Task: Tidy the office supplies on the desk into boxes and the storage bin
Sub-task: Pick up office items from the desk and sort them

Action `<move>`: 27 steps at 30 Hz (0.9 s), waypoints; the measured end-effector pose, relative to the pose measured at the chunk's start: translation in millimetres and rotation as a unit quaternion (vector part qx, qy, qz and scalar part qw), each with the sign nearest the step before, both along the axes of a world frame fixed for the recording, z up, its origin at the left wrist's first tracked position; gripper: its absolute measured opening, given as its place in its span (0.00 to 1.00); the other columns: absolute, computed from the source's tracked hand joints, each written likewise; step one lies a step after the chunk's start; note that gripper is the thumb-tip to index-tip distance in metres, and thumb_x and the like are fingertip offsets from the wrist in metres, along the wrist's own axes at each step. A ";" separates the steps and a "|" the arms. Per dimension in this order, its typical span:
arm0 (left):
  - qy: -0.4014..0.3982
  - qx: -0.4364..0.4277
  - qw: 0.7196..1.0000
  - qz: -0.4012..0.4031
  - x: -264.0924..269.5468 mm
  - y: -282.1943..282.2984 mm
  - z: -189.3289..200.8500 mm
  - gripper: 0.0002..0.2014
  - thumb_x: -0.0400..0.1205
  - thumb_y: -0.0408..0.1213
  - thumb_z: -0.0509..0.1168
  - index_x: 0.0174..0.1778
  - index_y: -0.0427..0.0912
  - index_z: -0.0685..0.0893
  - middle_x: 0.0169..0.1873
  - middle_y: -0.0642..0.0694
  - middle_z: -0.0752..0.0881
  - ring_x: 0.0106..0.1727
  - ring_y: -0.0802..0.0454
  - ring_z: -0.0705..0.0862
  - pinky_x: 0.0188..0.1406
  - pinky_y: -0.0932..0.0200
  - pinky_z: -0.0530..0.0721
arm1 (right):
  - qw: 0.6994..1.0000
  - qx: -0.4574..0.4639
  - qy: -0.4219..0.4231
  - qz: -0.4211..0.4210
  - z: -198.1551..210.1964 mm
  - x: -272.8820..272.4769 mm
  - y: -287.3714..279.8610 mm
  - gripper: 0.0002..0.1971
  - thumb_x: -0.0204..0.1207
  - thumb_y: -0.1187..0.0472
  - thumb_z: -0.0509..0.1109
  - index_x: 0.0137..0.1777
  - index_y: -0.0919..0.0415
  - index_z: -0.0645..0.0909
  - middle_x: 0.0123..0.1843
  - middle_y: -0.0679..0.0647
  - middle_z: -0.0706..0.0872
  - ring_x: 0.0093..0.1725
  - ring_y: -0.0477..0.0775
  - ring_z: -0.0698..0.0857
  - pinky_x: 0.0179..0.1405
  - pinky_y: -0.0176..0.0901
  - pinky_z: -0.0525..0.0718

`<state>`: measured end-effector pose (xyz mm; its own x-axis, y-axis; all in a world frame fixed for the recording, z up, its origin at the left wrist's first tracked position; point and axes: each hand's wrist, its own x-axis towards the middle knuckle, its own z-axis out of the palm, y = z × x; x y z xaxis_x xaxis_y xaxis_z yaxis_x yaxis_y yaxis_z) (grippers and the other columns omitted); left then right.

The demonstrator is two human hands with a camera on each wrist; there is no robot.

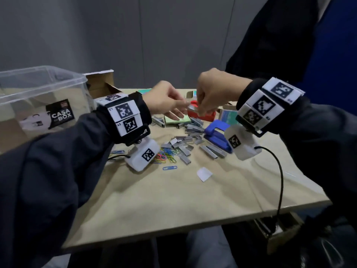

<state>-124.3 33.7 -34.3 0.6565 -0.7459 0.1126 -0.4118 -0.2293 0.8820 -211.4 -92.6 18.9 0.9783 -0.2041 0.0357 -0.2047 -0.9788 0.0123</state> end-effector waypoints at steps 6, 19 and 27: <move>-0.099 0.117 0.984 -0.089 -8.2 -22.3 -8.6 0.08 0.82 0.30 0.68 0.49 0.27 0.87 0.39 0.35 0.89 0.35 0.50 0.87 0.38 0.52 0.91 | 0.983 0.078 0.148 -0.074 -17.9 -27.3 -23.0 0.06 0.71 0.64 0.78 0.43 0.68 0.91 0.33 0.55 0.92 0.36 0.50 0.92 0.42 0.41 0.91; -0.028 0.281 0.951 -0.126 -23.0 -83.9 -3.6 0.15 0.82 0.30 0.69 0.57 0.20 0.82 0.44 0.30 0.90 0.37 0.45 0.91 0.32 0.60 0.90 | 0.968 0.090 0.184 -0.144 -23.2 -55.6 -56.8 0.07 0.73 0.64 0.76 0.46 0.70 0.91 0.39 0.58 0.93 0.45 0.56 0.93 0.46 0.43 0.91; 0.041 0.292 0.949 -0.108 -28.3 -114.6 -5.8 0.11 0.83 0.30 0.67 0.48 0.21 0.81 0.48 0.27 0.88 0.38 0.43 0.90 0.43 0.58 0.89 | 0.971 0.118 0.134 -0.160 -24.3 -61.7 -69.6 0.06 0.71 0.66 0.75 0.43 0.70 0.90 0.34 0.58 0.92 0.40 0.55 0.93 0.50 0.49 0.91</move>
